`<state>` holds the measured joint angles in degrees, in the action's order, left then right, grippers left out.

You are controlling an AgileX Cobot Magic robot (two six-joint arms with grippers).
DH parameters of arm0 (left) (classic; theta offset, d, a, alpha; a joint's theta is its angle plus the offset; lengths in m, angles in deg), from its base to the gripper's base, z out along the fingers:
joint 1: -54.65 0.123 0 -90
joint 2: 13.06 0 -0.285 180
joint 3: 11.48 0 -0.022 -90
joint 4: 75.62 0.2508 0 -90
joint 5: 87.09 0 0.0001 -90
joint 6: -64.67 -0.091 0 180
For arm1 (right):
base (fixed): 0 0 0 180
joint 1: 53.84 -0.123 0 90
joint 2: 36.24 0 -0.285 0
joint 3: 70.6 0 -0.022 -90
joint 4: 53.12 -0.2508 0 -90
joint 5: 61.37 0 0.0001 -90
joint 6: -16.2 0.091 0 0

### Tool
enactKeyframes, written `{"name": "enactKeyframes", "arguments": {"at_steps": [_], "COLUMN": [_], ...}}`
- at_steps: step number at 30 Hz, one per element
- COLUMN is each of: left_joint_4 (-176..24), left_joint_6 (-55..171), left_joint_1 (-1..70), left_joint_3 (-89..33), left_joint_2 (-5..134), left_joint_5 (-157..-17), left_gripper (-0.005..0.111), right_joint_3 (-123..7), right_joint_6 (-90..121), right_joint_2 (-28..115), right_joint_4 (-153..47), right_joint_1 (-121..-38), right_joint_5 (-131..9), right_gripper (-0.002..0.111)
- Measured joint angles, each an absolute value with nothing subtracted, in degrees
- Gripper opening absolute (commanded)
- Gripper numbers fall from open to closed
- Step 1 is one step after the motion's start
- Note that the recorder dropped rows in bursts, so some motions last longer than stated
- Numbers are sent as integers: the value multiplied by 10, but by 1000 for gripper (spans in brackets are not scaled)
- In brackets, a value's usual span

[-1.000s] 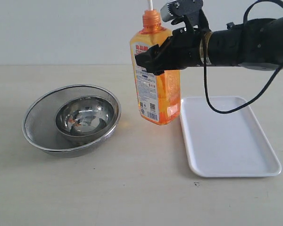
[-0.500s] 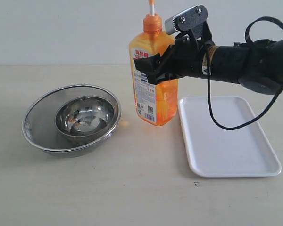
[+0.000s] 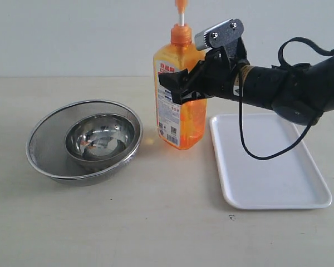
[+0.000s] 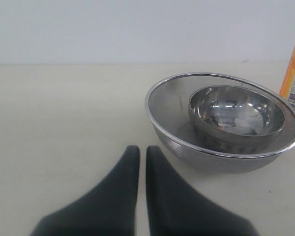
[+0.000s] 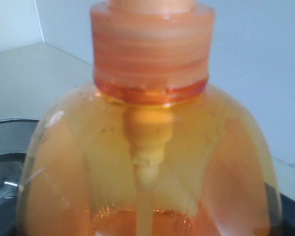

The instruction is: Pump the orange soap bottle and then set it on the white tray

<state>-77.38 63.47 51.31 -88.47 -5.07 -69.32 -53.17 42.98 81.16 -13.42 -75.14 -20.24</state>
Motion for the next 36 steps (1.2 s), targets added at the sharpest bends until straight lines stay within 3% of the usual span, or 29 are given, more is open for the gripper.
{"name": "enactKeyframes", "arguments": {"at_steps": [36], "left_joint_4": [-774], "left_joint_6": [635], "left_joint_1": [513], "left_joint_3": [-885], "left_joint_2": [-51], "left_joint_5": [-693], "left_gripper": [5], "right_joint_3": [-533], "right_joint_6": [418], "right_joint_2": [835], "right_joint_4": [-156], "right_joint_1": [-778], "right_joint_5": [-215], "right_gripper": [0]}}
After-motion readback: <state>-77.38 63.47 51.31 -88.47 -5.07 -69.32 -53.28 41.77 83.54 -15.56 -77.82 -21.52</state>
